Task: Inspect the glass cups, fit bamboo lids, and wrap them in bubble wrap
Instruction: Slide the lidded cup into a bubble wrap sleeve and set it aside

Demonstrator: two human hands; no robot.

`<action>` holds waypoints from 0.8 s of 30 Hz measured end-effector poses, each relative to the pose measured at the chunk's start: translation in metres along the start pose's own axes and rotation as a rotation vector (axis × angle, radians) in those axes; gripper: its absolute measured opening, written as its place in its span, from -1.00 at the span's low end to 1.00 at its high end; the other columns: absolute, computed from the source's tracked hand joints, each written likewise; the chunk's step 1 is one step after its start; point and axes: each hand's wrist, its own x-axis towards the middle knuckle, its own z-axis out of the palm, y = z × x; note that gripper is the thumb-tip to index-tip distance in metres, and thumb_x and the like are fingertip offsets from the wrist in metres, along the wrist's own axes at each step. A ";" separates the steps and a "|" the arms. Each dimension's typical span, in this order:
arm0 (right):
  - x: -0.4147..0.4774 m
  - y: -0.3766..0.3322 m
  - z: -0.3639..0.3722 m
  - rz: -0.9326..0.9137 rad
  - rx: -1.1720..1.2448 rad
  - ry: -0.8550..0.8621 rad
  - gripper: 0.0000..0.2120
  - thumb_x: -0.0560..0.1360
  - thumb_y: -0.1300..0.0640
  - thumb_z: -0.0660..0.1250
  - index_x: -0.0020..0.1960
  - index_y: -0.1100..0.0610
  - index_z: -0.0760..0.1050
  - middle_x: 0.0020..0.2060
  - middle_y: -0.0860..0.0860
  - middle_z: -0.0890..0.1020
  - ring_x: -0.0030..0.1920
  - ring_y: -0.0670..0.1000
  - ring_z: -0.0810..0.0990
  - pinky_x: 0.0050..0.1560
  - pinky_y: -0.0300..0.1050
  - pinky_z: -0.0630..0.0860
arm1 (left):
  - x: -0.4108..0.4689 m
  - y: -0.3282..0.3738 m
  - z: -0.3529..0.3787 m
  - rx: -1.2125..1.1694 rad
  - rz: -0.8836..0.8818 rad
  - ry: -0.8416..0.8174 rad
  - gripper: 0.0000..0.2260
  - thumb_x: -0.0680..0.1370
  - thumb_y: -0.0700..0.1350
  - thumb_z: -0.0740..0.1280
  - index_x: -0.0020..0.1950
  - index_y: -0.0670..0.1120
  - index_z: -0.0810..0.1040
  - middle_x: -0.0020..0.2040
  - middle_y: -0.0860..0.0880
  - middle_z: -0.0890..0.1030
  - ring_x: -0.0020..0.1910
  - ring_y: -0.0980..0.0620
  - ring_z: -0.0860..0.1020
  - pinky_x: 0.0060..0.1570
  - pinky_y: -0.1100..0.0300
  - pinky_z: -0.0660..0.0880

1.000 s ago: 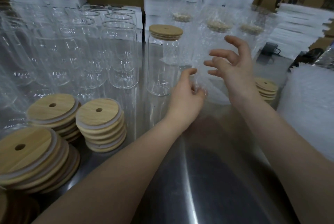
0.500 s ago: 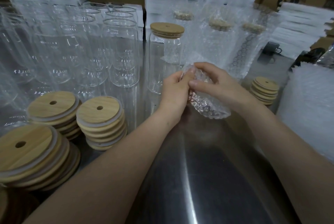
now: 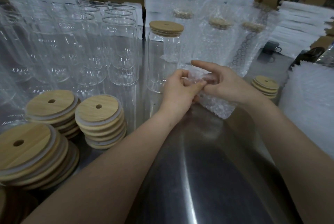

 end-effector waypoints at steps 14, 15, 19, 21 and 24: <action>0.009 0.005 -0.003 -0.129 -0.247 0.609 -0.69 0.51 0.32 0.23 -0.18 -0.06 0.57 -0.28 -0.12 0.62 -0.21 0.03 0.67 -0.18 0.15 0.63 | -0.008 0.005 -0.002 0.824 0.201 0.180 -0.71 0.45 -0.12 0.30 0.15 0.04 0.60 0.03 -0.04 0.62 0.03 -0.11 0.57 -0.07 0.08 0.48; 0.008 0.003 -0.002 -0.150 -0.264 0.638 -0.73 0.52 0.29 0.23 -0.13 -0.04 0.58 -0.28 -0.17 0.60 -0.19 0.03 0.67 -0.16 0.15 0.62 | -0.009 0.005 0.000 0.856 0.222 0.186 -0.71 0.46 -0.09 0.28 0.17 0.04 0.60 0.09 -0.04 0.62 0.06 -0.13 0.56 -0.06 0.06 0.46; 0.006 -0.005 -0.001 -0.215 -0.315 0.674 -0.76 0.53 0.26 0.24 0.01 0.06 0.66 -0.21 -0.21 0.59 -0.18 -0.10 0.61 -0.10 -0.10 0.58 | -0.010 0.006 0.003 0.894 0.200 0.143 -0.62 0.50 0.06 0.27 0.32 0.11 0.47 -0.01 -0.06 0.64 0.06 -0.17 0.57 -0.07 0.05 0.42; 0.005 -0.005 -0.001 -0.234 -0.377 0.675 -0.75 0.53 0.28 0.24 0.06 0.10 0.67 -0.13 -0.13 0.64 -0.17 -0.16 0.55 -0.05 -0.25 0.49 | -0.010 0.005 0.002 0.927 0.187 0.088 -0.55 0.48 0.06 0.30 0.38 0.15 0.41 -0.04 -0.04 0.65 0.06 -0.16 0.58 -0.09 0.06 0.40; 0.003 -0.003 -0.005 -0.244 -0.448 0.688 -0.72 0.56 0.30 0.22 0.11 0.13 0.67 0.02 0.00 0.70 -0.02 -0.04 0.62 0.00 -0.22 0.46 | -0.011 0.004 0.001 0.986 0.182 0.026 -0.47 0.45 -0.12 0.30 0.40 0.16 0.37 -0.05 -0.07 0.62 0.05 -0.19 0.56 -0.16 0.08 0.37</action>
